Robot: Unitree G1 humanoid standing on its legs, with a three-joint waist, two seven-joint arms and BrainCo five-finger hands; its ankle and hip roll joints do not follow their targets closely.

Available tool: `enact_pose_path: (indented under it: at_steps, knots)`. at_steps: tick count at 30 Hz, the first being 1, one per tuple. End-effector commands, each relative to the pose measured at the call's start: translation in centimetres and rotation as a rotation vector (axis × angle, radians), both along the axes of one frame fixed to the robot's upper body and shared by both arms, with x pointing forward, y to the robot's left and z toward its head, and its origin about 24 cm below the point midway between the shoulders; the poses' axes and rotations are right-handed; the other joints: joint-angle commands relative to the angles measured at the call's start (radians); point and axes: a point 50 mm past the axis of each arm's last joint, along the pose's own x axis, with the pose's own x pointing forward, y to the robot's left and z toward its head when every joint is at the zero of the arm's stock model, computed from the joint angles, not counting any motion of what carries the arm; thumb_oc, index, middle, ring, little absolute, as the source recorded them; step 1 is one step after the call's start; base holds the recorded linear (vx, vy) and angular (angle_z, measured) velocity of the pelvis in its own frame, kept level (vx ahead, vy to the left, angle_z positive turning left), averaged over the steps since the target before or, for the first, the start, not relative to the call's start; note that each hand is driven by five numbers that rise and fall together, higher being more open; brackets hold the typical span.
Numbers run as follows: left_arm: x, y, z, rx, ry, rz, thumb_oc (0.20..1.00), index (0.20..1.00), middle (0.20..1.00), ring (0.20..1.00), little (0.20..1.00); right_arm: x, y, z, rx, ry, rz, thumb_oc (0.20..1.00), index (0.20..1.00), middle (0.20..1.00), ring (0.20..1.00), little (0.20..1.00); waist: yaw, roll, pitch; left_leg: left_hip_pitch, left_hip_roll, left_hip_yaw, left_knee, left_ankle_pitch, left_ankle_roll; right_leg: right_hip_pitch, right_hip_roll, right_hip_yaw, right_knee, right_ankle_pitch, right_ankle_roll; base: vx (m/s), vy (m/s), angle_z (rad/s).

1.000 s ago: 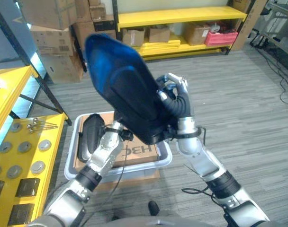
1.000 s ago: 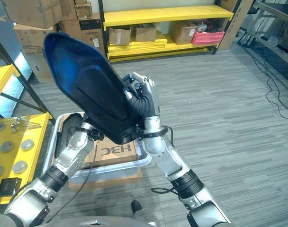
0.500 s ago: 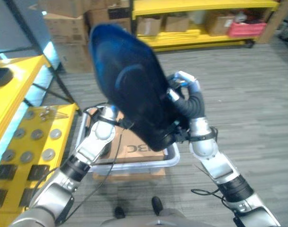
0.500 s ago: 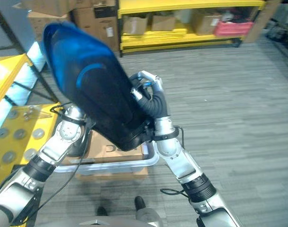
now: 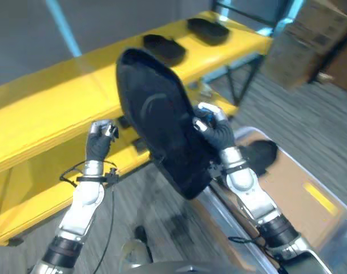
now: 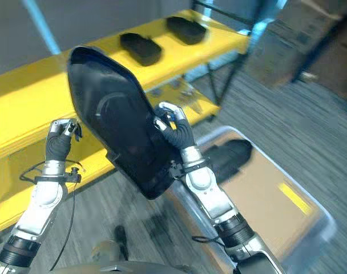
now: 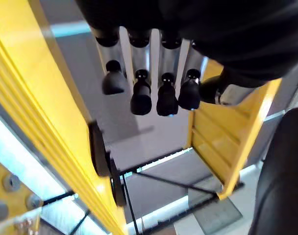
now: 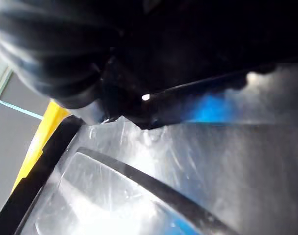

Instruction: Move parts from the plastic box to the shelf.

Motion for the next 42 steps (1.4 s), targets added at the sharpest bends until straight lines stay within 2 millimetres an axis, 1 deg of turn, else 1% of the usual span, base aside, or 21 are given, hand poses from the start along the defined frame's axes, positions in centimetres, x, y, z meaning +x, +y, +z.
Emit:
enact_pose_path:
  at_steps: [1, 2, 3, 4, 6, 7, 8, 9, 11, 13, 14, 16, 17, 20, 22, 23, 24, 25, 31, 41, 42]
  knots:
    - [0.1, 0.7, 3.9, 0.093, -0.217, 0.032, 0.200, 0.200, 0.200, 0.200, 0.200, -0.6, 1.2, 3.3, 0.123, -0.142, 0.108, 0.200, 0.200, 0.200, 0.200, 0.200, 0.002, 0.000, -0.060, 0.003, 0.053, -0.117, 0.013, -0.100, -0.106, -0.024, 0.015, 0.047, -0.031, -0.075, 0.050, 0.32, 0.465, 0.58]
    - [0.1, 0.6, 4.5, 0.112, -0.248, 0.034, 0.200, 0.200, 0.200, 0.200, 0.200, -0.6, 1.5, 3.0, 0.127, -0.123, 0.121, 0.200, 0.200, 0.200, 0.200, 0.200, 0.022, -0.010, -0.073, -0.002, 0.010, -0.133, 0.027, -0.130, -0.085, -0.010, -0.038, 0.031, -0.020, -0.042, 0.068, 0.20, 0.286, 0.13]
    - [0.1, 0.6, 4.5, 0.112, -0.248, 0.034, 0.200, 0.200, 0.200, 0.200, 0.200, -0.6, 1.5, 3.0, 0.127, -0.123, 0.121, 0.200, 0.200, 0.200, 0.200, 0.200, 0.022, -0.010, -0.073, -0.002, 0.010, -0.133, 0.027, -0.130, -0.085, -0.010, -0.038, 0.031, -0.020, -0.042, 0.068, 0.22, 0.322, 0.64]
    - [0.1, 0.3, 4.7, 0.120, -0.262, 0.027, 0.200, 0.200, 0.200, 0.200, 0.200, -0.6, 1.8, 2.9, 0.121, -0.118, 0.126, 0.200, 0.200, 0.200, 0.200, 0.200, 0.028, -0.013, -0.076, 0.006, -0.017, -0.148, 0.027, -0.147, -0.069, -0.012, -0.073, 0.027, 0.006, -0.014, 0.073, 0.13, 0.228, 0.70]
    - [0.5, -0.4, 5.3, 0.131, -0.286, -0.007, 0.200, 0.200, 0.200, 0.200, 0.200, -0.5, 2.1, 3.0, 0.113, -0.122, 0.130, 0.200, 0.200, 0.200, 0.200, 0.200, 0.024, -0.022, -0.067, 0.018, -0.078, -0.175, 0.022, -0.169, -0.035, -0.037, -0.156, 0.032, 0.109, 0.120, 0.089, 0.20, 0.344, 0.57]
    - [0.6, -0.7, 5.5, 0.135, -0.295, -0.022, 0.200, 0.200, 0.200, 0.200, 0.200, -0.5, 2.1, 3.2, 0.117, -0.128, 0.128, 0.200, 0.200, 0.200, 0.200, 0.200, 0.020, -0.026, -0.062, 0.019, -0.101, -0.187, 0.022, -0.172, -0.018, -0.051, -0.181, 0.049, 0.154, 0.161, 0.090, 0.12, 0.207, 0.63]
    - [0.6, -0.7, 5.5, 0.135, -0.295, -0.022, 0.200, 0.200, 0.200, 0.200, 0.200, -0.5, 2.1, 3.2, 0.117, -0.128, 0.128, 0.200, 0.200, 0.200, 0.200, 0.200, 0.020, -0.026, -0.062, 0.019, -0.101, -0.186, 0.022, -0.172, -0.018, -0.052, -0.182, 0.049, 0.154, 0.161, 0.091, 0.11, 0.166, 0.90]
    - [1.3, -2.0, 6.2, 0.141, -0.316, -0.078, 0.200, 0.200, 0.200, 0.200, 0.200, -0.7, 1.8, 3.2, 0.121, -0.136, 0.112, 0.200, 0.200, 0.200, 0.200, 0.200, -0.028, -0.015, -0.040, 0.030, -0.119, -0.237, 0.015, -0.174, 0.000, -0.126, -0.142, 0.200, 0.243, 0.226, 0.087, 0.15, 0.127, 0.78]
    - [1.8, -2.9, 6.4, 0.144, -0.318, -0.134, 0.200, 0.200, 0.200, 0.200, 0.200, -0.8, 1.3, 3.4, 0.125, -0.150, 0.093, 0.200, 0.200, 0.200, 0.200, 0.200, -0.037, 0.004, -0.040, 0.045, -0.100, -0.264, -0.008, -0.172, -0.003, -0.179, -0.038, 0.340, 0.223, 0.100, 0.081, 0.24, 0.091, 1.27]
    - [2.1, -3.2, 6.3, 0.119, -0.303, -0.162, 0.200, 0.200, 0.200, 0.200, 0.200, -0.9, 0.7, 4.2, 0.113, -0.198, 0.059, 0.200, 0.200, 0.200, 0.200, 0.200, -0.052, 0.011, -0.030, 0.066, -0.092, -0.281, -0.026, -0.182, -0.008, -0.244, 0.035, 0.374, 0.111, 0.000, 0.072, 0.24, -0.047, 0.43]
    - [2.1, -3.2, 6.3, 0.118, -0.303, -0.163, 0.200, 0.200, 0.200, 0.200, 0.200, -0.9, 0.7, 4.1, 0.113, -0.198, 0.058, 0.200, 0.200, 0.200, 0.200, 0.200, -0.054, 0.013, -0.029, 0.069, -0.090, -0.283, -0.026, -0.184, -0.009, -0.238, 0.036, 0.371, 0.108, -0.001, 0.071, 0.18, -0.089, -0.35]
    - [2.4, -3.4, 5.8, 0.075, -0.273, -0.169, 0.200, 0.200, 0.200, 0.200, 0.200, -0.8, -0.2, 4.3, 0.088, -0.221, -0.004, 0.200, 0.200, 0.200, 0.200, 0.200, -0.083, 0.008, -0.018, 0.088, -0.097, -0.311, -0.027, -0.190, -0.009, -0.268, 0.101, 0.445, 0.051, 0.005, 0.083, 0.15, -0.102, 0.43]
    - [2.3, -3.6, 5.8, 0.071, -0.271, -0.182, 0.200, 0.200, 0.200, 0.200, 0.200, -0.9, -0.9, 4.2, 0.085, -0.229, -0.052, 0.200, 0.200, 0.200, 0.200, 0.200, -0.080, 0.001, -0.011, 0.090, -0.103, -0.326, -0.015, -0.199, -0.010, -0.251, 0.117, 0.481, 0.034, -0.007, 0.072, 0.14, -0.123, 0.99]
    - [2.1, -2.8, 4.7, 0.032, -0.227, -0.146, 0.200, 0.200, 0.200, 0.200, 0.200, -0.8, -1.5, 4.7, 0.039, -0.287, -0.140, 0.200, 0.200, 0.200, 0.200, 0.200, -0.063, -0.010, -0.014, 0.097, -0.098, -0.323, -0.009, -0.199, -0.015, -0.227, 0.119, 0.478, 0.016, 0.007, 0.057, 0.07, -0.202, 0.68]
    - [1.5, -2.3, 3.4, -0.021, -0.169, -0.123, 0.429, 0.429, 0.429, 0.429, 0.429, -0.9, -2.3, 4.7, -0.008, -0.318, -0.235, 0.200, 0.200, 0.200, 0.200, 0.200, -0.059, -0.002, -0.038, 0.110, -0.082, -0.320, -0.022, -0.194, -0.026, -0.205, 0.133, 0.465, -0.014, 0.006, 0.041, 0.13, -0.200, 0.26]
    - [1.4, -2.3, 3.1, -0.035, -0.150, -0.131, 0.598, 0.598, 0.598, 0.598, 0.598, -0.9, -2.5, 4.7, -0.026, -0.336, -0.263, 0.200, 0.200, 0.200, 0.200, 0.200, -0.058, 0.002, -0.045, 0.115, -0.078, -0.320, -0.026, -0.192, -0.028, -0.196, 0.137, 0.463, -0.021, 0.003, 0.036, 0.10, -0.082, -0.08]
    - [1.3, -2.3, 3.1, -0.035, -0.150, -0.131, 0.878, 0.878, 0.878, 0.878, 0.878, -0.9, -2.5, 4.7, -0.027, -0.336, -0.263, 0.200, 0.200, 0.200, 0.200, 0.200, -0.059, 0.003, -0.045, 0.116, -0.078, -0.320, -0.026, -0.192, -0.028, -0.195, 0.137, 0.462, -0.021, 0.003, 0.036, 0.08, -0.068, -0.10]
    - [1.2, -2.3, 2.7, -0.049, -0.131, -0.138, 1.000, 1.000, 1.000, 1.000, 1.000, -0.9, -2.8, 4.8, -0.051, -0.355, -0.307, 0.200, 0.200, 0.200, 0.200, 0.200, -0.059, 0.007, -0.048, 0.121, -0.072, -0.321, -0.028, -0.189, -0.031, -0.186, 0.142, 0.459, -0.023, -0.002, 0.031, 0.06, -0.062, -0.05]
    - [1.1, -2.8, 2.4, -0.073, -0.081, -0.251, 1.000, 1.000, 1.000, 1.000, 1.000, 0.3, -3.9, 6.9, -0.183, -0.527, -0.524, 0.200, 0.200, 0.200, 0.200, 0.200, -0.061, 0.036, -0.053, 0.137, -0.055, -0.322, -0.040, -0.178, -0.047, -0.176, 0.154, 0.449, -0.005, -0.024, 0.020, 0.05, -0.037, -0.10]
    - [1.3, -4.3, 1.1, -0.112, 0.052, -0.429, 1.000, 1.000, 1.000, 1.000, 1.000, 1.2, -3.6, 7.2, -0.236, -0.531, -0.547, 0.200, 0.200, 0.200, 0.200, 0.200, -0.070, 0.043, -0.060, 0.166, -0.050, -0.313, -0.053, -0.182, -0.050, -0.158, 0.160, 0.446, 0.005, -0.036, 0.016, 0.05, -0.002, -0.06]
    - [1.4, -5.0, -0.1, -0.196, 0.127, -0.478, 1.000, 1.000, 1.000, 1.000, 1.000, 1.3, -2.8, 7.2, -0.216, -0.510, -0.501, 0.200, 0.200, 0.200, 0.200, 0.200, -0.076, 0.042, -0.061, 0.172, -0.050, -0.307, -0.056, -0.185, -0.051, -0.155, 0.159, 0.451, 0.005, -0.036, 0.016, 0.05, 0.007, 0.03]
